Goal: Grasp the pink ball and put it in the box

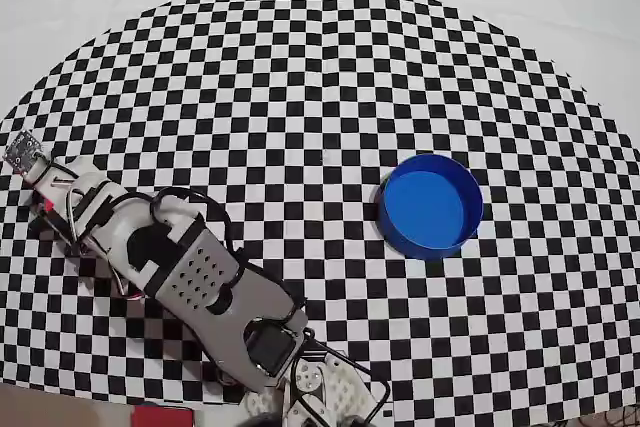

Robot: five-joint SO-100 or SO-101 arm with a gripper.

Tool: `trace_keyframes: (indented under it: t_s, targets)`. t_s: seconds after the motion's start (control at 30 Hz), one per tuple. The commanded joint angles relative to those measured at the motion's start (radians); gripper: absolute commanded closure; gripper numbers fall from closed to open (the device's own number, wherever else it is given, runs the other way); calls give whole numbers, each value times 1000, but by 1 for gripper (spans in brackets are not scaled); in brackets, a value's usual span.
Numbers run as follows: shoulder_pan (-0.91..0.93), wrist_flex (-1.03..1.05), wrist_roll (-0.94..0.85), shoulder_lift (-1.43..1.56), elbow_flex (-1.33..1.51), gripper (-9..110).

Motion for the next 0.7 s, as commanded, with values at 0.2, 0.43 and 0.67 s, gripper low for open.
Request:
trace_keyframes:
  t_s: [0.2,0.43,0.67]
  targets:
    - [-9,3,-9,9,-37,67]
    - [-11,3,-9,6,-37,71]
    - [-11,3,-9,5,-37,82]
